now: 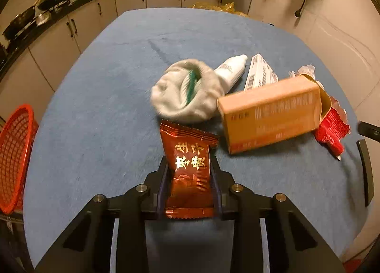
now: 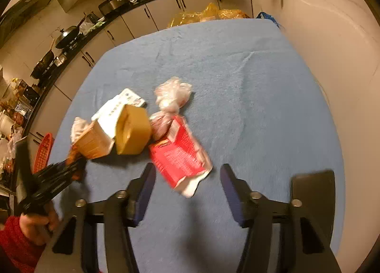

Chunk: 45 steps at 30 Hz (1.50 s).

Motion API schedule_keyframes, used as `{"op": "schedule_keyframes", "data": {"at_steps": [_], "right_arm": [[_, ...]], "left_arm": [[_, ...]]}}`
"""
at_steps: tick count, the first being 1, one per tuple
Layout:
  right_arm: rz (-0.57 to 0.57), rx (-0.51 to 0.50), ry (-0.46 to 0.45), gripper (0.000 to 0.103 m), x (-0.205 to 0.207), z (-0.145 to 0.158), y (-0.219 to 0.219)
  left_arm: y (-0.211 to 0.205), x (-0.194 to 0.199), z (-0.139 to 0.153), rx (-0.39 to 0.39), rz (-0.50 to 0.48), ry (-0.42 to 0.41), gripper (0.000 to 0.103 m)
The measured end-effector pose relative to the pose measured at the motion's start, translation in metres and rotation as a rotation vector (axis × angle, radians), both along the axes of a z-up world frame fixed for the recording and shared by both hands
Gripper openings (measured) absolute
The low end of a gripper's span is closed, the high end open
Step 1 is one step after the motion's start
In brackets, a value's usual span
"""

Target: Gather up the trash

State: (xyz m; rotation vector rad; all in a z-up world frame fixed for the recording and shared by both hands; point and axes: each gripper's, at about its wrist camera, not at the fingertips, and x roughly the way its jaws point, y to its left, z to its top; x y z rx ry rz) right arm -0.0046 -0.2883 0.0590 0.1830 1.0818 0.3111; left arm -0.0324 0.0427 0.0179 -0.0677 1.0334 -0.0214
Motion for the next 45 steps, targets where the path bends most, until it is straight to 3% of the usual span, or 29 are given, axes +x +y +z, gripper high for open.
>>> {"op": "schedule_keyframes", "data": {"at_steps": [3,6,9,10,16,23,33,45], "right_arm": [[0.028,-0.019,0.019,0.039,0.015,-0.014,0.002],[0.057,-0.033,0.029,0.033,0.026,-0.028,0.008],[0.074,-0.034,0.037,0.007,0.029,-0.035,0.014],[0.073,-0.050,0.036,0.006,0.028,-0.035,0.016],[0.059,-0.004,0.014,0.004,0.003,-0.021,0.019],[0.070,0.068,-0.028,0.004,-0.037,0.007,0.024],[0.077,0.076,-0.128,0.004,-0.052,0.045,0.052],[0.164,0.047,-0.182,0.004,-0.057,0.068,0.098]], "left_arm": [[0.005,-0.014,0.000,0.019,0.019,0.007,0.030],[0.013,-0.027,0.001,0.020,0.041,0.015,0.030],[0.018,-0.038,0.001,0.023,0.056,0.019,0.030],[0.019,-0.041,0.002,0.026,0.059,0.022,0.030],[0.023,-0.061,0.008,0.004,0.069,0.029,0.029],[0.001,-0.060,0.040,-0.006,-0.021,-0.045,0.029],[0.000,-0.056,0.089,0.020,-0.105,-0.158,0.029],[0.029,-0.068,0.095,0.019,-0.063,-0.186,0.029]]}}
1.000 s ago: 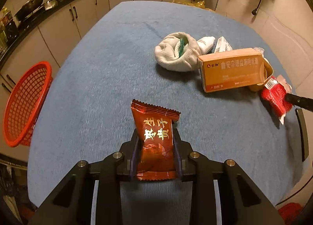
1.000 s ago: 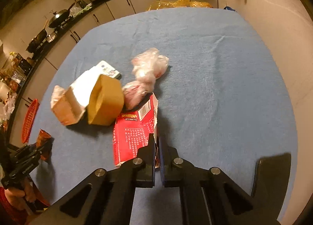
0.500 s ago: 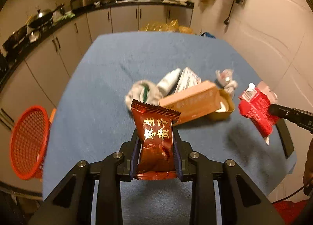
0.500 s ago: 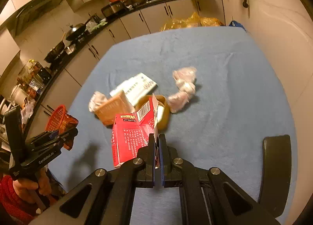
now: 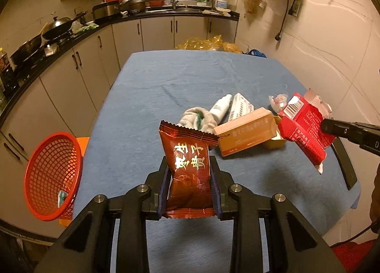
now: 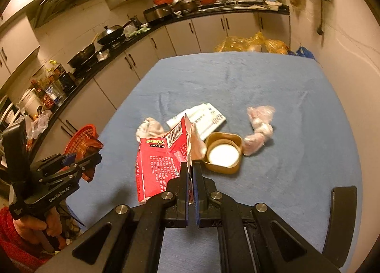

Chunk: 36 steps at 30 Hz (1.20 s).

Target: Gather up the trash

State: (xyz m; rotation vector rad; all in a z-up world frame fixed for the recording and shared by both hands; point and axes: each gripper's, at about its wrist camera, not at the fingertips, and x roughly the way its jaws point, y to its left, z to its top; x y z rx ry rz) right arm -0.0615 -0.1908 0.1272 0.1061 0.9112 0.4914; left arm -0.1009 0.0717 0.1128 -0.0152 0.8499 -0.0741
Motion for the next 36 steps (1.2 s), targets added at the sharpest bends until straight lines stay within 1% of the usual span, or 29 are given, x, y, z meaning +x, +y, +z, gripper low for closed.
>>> {"op": "schedule_keyframes", "data": {"at_steps": [4,18,36], "right_arm": [[0.030,-0.010,-0.018,0.004,-0.002,0.007,0.015],[0.138,-0.016,-0.016,0.004,0.002,0.006,0.055],[0.231,-0.019,-0.018,0.004,0.005,0.009,0.102]], "left_arm": [[0.011,-0.004,0.000,-0.009,0.019,-0.001,0.029],[0.039,-0.009,-0.002,-0.017,0.090,-0.004,0.029],[0.072,-0.019,0.000,-0.029,0.172,-0.020,0.029]]}}
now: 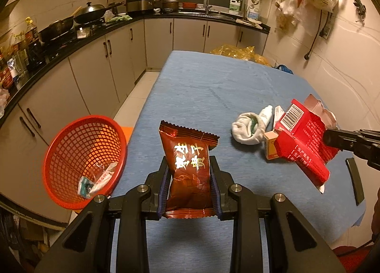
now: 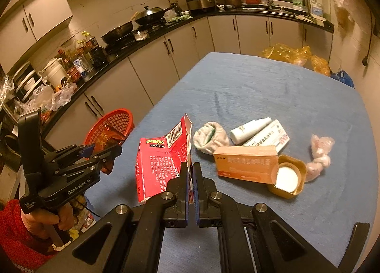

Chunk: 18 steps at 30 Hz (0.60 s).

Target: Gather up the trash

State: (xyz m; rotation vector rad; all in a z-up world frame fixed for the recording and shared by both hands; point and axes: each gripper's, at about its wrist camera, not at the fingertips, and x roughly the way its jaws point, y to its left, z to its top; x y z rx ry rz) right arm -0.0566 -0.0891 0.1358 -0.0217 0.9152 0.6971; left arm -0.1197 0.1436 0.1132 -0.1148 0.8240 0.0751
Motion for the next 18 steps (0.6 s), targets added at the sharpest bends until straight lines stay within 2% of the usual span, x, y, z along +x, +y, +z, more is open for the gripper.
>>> {"op": "schedule_keyframes", "data": {"at_steps": [18], "right_arm": [[0.075,-0.015,-0.003,0.004,-0.001,0.003,0.053]], "left_arm": [[0.054,-0.018,0.000,-0.018,0.087,-0.017,0.029]]}}
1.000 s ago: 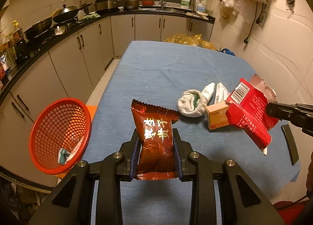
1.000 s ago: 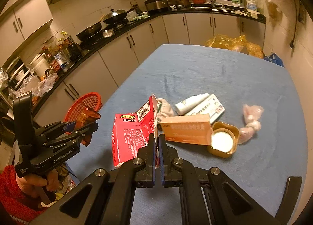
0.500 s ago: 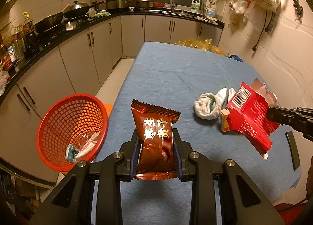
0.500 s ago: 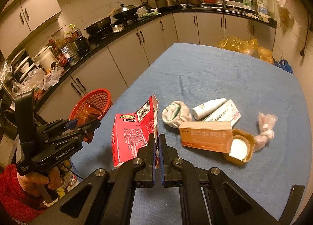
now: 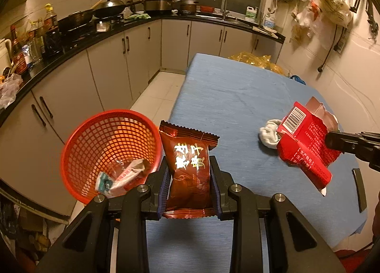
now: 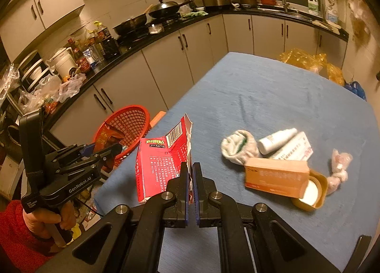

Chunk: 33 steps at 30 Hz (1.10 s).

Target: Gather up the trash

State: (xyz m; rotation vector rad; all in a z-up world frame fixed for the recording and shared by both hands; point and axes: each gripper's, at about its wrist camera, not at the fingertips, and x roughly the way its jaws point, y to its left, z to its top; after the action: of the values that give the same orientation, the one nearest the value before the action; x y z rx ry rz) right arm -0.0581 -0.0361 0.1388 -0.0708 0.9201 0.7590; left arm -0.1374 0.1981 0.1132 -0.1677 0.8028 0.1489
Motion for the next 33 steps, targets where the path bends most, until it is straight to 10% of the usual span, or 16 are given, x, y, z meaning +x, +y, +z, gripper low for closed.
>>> {"op": "schedule_keyframes", "data": {"at_steps": [33], "right_arm": [[0.154,-0.062,-0.010,0.004,0.027,-0.012,0.179]], "left_arm": [[0.151,-0.004,-0.029,-0.053,0.167,0.048,0.029]]}}
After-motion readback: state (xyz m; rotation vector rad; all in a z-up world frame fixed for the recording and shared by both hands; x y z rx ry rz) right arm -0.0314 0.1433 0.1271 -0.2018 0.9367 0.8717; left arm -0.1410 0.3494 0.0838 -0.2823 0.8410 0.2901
